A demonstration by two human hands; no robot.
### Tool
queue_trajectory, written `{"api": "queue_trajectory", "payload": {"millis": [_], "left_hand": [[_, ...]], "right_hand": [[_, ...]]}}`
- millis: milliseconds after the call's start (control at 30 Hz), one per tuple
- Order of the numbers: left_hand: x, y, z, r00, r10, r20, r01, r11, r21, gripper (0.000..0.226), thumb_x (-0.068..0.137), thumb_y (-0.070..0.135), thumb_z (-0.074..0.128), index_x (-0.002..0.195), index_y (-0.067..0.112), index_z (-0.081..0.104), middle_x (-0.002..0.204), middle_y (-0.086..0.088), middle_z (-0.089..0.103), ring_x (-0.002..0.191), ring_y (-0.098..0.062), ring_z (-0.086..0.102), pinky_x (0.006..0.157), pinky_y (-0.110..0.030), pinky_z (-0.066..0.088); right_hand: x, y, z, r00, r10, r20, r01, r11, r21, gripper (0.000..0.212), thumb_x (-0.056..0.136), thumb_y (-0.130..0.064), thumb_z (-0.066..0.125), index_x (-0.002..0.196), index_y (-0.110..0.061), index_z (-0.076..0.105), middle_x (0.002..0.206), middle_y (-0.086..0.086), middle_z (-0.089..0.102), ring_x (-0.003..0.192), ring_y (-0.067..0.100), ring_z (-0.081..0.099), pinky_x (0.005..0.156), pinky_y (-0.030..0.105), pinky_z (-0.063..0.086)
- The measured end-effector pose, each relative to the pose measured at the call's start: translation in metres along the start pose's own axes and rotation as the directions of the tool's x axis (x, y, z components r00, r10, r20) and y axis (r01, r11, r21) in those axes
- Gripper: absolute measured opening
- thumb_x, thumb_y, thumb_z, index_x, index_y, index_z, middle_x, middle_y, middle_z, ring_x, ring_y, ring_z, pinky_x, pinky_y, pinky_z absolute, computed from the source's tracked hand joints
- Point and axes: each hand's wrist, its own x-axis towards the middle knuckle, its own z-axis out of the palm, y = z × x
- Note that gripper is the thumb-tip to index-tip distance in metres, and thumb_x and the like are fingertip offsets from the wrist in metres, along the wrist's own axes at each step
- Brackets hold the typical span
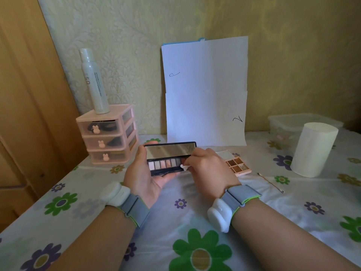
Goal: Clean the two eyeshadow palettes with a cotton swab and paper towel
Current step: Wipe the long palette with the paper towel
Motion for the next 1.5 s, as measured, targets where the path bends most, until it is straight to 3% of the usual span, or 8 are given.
{"api": "queue_trajectory", "payload": {"millis": [133,400,567,733,933,1033,1267,1500], "left_hand": [[0.001,0.004,0.000,0.999,0.009,-0.048,-0.008,1.000,0.018,0.041,0.105,0.039,0.051,0.128,0.008,0.065,0.118,-0.023,0.073,0.099,-0.047,0.072,0.072,-0.066,0.059],[-0.003,0.003,0.003,0.998,0.037,-0.041,-0.036,0.999,0.022,0.028,0.104,0.037,0.051,0.115,0.017,0.068,0.119,-0.025,0.072,0.097,-0.046,0.073,0.066,-0.060,0.061],[0.000,0.002,0.000,0.998,0.046,-0.049,-0.045,0.999,0.025,0.037,0.105,0.040,0.050,0.120,0.010,0.067,0.116,-0.023,0.073,0.096,-0.046,0.074,0.067,-0.061,0.060],[0.003,0.005,-0.004,0.996,0.053,-0.067,-0.050,0.998,0.033,0.038,0.104,0.039,0.050,0.121,0.010,0.068,0.118,-0.022,0.073,0.099,-0.047,0.072,0.072,-0.066,0.059],[0.002,0.003,-0.003,0.997,0.047,-0.058,-0.043,0.997,0.065,0.043,0.104,0.040,0.050,0.128,0.007,0.065,0.118,-0.025,0.072,0.098,-0.046,0.073,0.074,-0.067,0.059],[0.002,0.006,-0.003,0.998,0.044,-0.050,-0.040,0.997,0.066,0.036,0.104,0.038,0.051,0.122,0.011,0.067,0.115,-0.023,0.073,0.096,-0.046,0.074,0.074,-0.066,0.059],[0.002,0.006,-0.005,0.997,0.036,-0.070,-0.031,0.997,0.068,0.041,0.102,0.037,0.055,0.128,0.007,0.065,0.117,-0.023,0.073,0.099,-0.046,0.073,0.071,-0.063,0.060],[0.001,0.002,0.000,0.996,0.056,-0.074,-0.052,0.997,0.060,0.040,0.103,0.039,0.052,0.124,0.007,0.066,0.115,-0.024,0.073,0.096,-0.046,0.073,0.071,-0.065,0.059]], "right_hand": [[-0.003,0.015,-0.003,0.995,0.097,-0.028,-0.098,0.995,-0.016,0.032,0.070,0.002,0.069,0.092,-0.021,0.075,0.085,0.001,0.060,0.076,0.029,0.055,0.056,0.027,0.036],[-0.001,-0.007,0.002,1.000,-0.013,-0.029,0.015,0.997,0.073,0.029,0.071,-0.002,0.072,0.092,-0.023,0.073,0.089,-0.001,0.061,0.078,0.028,0.057,0.059,0.034,0.052],[-0.001,0.008,-0.003,0.999,0.027,-0.026,-0.027,1.000,0.008,0.031,0.072,-0.001,0.070,0.093,-0.024,0.074,0.088,-0.001,0.061,0.077,0.029,0.056,0.059,0.029,0.043],[-0.002,0.016,-0.005,0.996,0.082,0.020,-0.082,0.996,-0.019,0.029,0.082,-0.005,0.059,0.102,-0.020,0.071,0.097,0.001,0.058,0.087,0.030,0.053,0.064,0.030,0.039],[-0.004,0.005,-0.002,1.000,0.013,-0.014,-0.011,0.991,0.135,0.022,0.082,-0.009,0.066,0.094,-0.024,0.074,0.092,-0.003,0.064,0.081,0.028,0.057,0.064,0.034,0.049],[-0.001,0.012,-0.004,0.999,0.053,-0.010,-0.052,0.994,0.101,0.023,0.084,-0.009,0.064,0.097,-0.025,0.074,0.094,-0.001,0.063,0.084,0.029,0.056,0.065,0.033,0.047],[-0.005,0.017,-0.003,0.991,0.133,-0.012,-0.133,0.990,0.042,0.029,0.084,-0.004,0.057,0.102,-0.022,0.073,0.097,0.002,0.062,0.088,0.031,0.053,0.068,0.032,0.044],[-0.004,0.007,0.003,0.997,0.072,-0.042,-0.068,0.995,0.078,0.030,0.073,0.002,0.064,0.092,-0.021,0.072,0.088,0.002,0.063,0.082,0.030,0.056,0.062,0.033,0.048]]}}
